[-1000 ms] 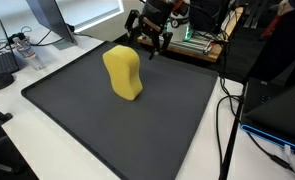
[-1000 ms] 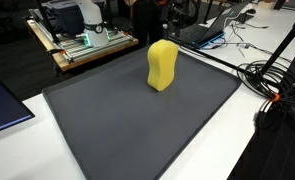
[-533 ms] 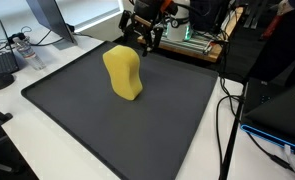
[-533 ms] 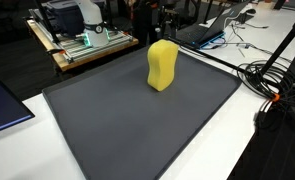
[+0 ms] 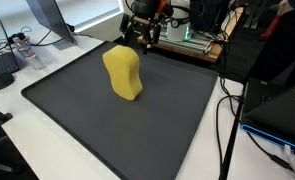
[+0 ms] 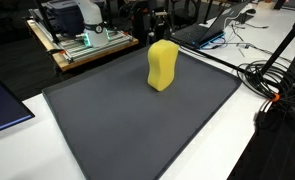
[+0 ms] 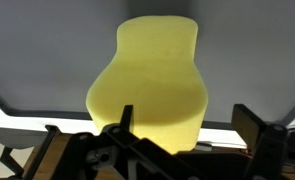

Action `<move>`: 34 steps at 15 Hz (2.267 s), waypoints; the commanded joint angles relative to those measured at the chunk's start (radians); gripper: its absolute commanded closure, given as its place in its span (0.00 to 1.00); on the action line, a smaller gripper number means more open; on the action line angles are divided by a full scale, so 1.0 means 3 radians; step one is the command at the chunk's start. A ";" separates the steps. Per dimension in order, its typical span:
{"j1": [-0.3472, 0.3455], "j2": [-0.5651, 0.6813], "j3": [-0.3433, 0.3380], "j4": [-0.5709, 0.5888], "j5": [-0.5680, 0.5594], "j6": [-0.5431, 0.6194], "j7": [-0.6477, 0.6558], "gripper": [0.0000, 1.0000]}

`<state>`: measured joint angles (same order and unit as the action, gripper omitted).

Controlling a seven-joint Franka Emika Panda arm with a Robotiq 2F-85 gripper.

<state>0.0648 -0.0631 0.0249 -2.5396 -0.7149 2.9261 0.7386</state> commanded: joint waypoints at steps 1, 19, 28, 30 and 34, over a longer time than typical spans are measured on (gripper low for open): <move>-0.0108 -0.0351 -0.0026 -0.0367 -0.0398 0.0326 0.0235 0.00; -0.0650 -0.0411 -0.0727 -0.0770 -0.1906 0.2312 0.1248 0.00; -0.0807 0.0079 -0.1228 -0.0455 -0.3322 0.2138 0.3036 0.00; -0.0782 0.0041 -0.1216 -0.0572 -0.3123 0.2173 0.2753 0.00; -0.0800 0.0067 -0.1232 -0.0507 -0.3184 0.2155 0.2875 0.00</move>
<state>-0.1753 -0.0430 -0.3446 -2.6918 -1.6701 3.5725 1.6010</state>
